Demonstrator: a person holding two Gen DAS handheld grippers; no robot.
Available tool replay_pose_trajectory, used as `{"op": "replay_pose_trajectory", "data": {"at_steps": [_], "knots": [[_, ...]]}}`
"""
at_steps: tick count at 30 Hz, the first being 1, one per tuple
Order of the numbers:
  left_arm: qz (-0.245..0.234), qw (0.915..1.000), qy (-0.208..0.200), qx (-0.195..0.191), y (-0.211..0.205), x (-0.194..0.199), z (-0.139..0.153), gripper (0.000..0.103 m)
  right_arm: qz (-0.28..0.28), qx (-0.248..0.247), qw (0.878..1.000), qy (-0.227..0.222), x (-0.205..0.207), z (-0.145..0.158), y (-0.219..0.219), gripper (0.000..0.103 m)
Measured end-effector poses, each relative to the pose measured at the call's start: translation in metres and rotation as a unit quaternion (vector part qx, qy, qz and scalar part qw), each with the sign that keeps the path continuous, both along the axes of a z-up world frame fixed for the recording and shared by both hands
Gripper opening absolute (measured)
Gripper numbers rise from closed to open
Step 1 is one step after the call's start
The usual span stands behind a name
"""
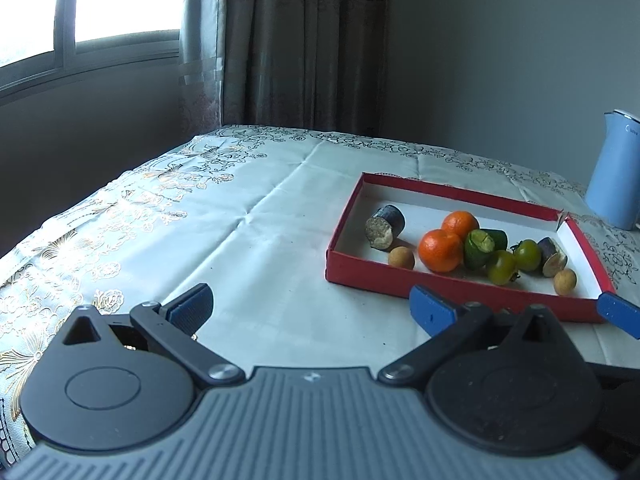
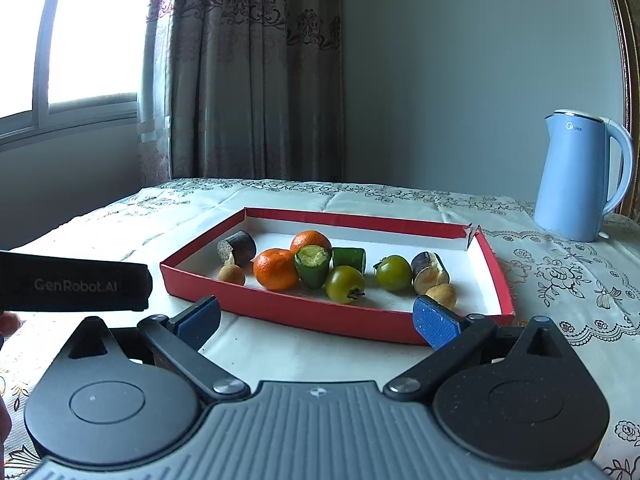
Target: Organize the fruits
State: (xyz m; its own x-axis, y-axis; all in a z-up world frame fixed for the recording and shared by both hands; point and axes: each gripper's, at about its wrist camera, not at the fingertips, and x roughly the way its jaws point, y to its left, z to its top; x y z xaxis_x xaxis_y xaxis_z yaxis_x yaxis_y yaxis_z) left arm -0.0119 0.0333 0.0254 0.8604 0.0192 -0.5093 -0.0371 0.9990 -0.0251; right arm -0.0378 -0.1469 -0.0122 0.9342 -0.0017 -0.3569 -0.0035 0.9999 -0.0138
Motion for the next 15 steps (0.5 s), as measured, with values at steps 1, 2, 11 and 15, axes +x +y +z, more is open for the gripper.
{"op": "replay_pose_trajectory", "data": {"at_steps": [1,2,11,15], "knots": [[0.000,1.0000,0.000,0.001,-0.0001,0.0001,-0.0001,0.103,0.001,0.001,1.000,0.000,-0.0001,0.0000,-0.0002,0.103],[0.002,1.0000,0.001,0.002,-0.0001,0.0001,-0.0003,0.103,0.001,0.002,1.000,0.000,-0.0001,0.0001,-0.0001,0.103],[0.002,1.0000,-0.001,0.007,-0.0018,0.0007,-0.0008,0.103,0.002,0.003,1.000,-0.004,-0.0018,0.0012,-0.0001,0.103],[0.003,1.0000,-0.003,0.009,-0.0024,0.0002,-0.0002,0.103,0.003,0.005,1.000,-0.005,-0.0022,0.0019,-0.0002,0.103]]}}
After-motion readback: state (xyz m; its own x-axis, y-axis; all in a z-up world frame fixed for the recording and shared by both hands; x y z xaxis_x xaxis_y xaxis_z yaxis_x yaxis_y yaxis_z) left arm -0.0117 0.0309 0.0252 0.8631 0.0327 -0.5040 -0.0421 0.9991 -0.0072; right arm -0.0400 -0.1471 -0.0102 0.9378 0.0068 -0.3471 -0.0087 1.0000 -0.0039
